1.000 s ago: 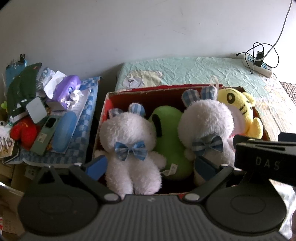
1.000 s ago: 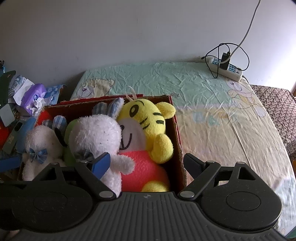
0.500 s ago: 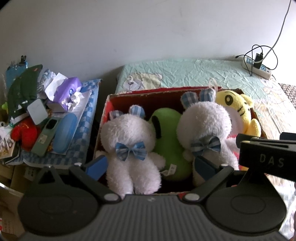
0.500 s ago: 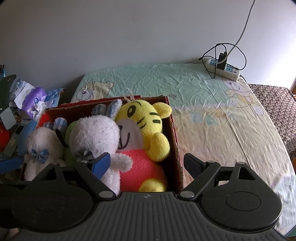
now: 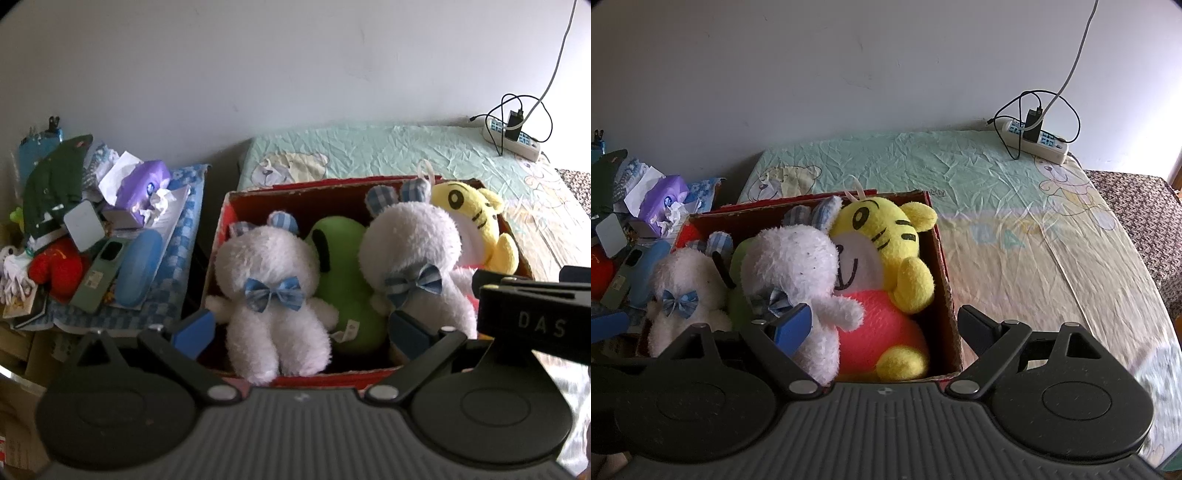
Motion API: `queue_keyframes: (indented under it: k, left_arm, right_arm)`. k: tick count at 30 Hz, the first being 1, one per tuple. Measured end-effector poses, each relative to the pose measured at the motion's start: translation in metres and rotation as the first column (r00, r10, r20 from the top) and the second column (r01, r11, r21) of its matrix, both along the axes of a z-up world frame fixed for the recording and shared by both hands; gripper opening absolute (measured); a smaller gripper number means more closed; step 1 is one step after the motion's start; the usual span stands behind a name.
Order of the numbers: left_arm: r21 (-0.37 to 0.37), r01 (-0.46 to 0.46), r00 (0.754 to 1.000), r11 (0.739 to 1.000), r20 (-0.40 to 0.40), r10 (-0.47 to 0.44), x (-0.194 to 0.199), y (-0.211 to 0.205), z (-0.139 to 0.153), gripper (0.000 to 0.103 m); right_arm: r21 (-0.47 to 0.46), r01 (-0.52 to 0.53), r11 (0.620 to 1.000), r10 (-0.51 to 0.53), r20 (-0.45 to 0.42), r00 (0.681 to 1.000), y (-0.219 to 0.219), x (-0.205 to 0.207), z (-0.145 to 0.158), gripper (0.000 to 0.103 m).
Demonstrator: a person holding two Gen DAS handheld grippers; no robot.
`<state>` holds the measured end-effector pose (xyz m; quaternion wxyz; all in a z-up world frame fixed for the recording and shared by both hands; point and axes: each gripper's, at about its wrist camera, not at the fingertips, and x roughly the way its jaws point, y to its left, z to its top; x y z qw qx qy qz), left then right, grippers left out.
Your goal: Organize objects
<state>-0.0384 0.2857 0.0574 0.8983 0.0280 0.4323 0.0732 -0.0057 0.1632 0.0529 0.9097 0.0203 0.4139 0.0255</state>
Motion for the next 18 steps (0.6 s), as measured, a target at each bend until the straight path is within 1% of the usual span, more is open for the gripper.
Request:
queue_keyframes:
  k: [10, 16, 18]
  left_arm:
    - [0.009, -0.001, 1.0, 1.0, 0.01, 0.001, -0.0037, 0.0024, 0.0006, 0.1]
    - [0.014, -0.004, 1.0, 1.0, 0.012, 0.004, -0.0049, 0.0053, 0.0004, 0.097]
    - [0.028, -0.013, 1.0, 1.0, 0.02, 0.012, -0.0057, 0.0056, 0.0015, 0.097]
  right_arm:
    - [0.002, 0.004, 1.0, -0.004, 0.004, 1.0, 0.0029, -0.0023, 0.0001, 0.088]
    - [0.008, 0.009, 1.0, -0.009, 0.014, 1.0, 0.0072, -0.0021, 0.0013, 0.088]
    - [0.008, 0.006, 1.0, -0.006, 0.014, 1.0, 0.009, -0.0014, 0.0013, 0.088]
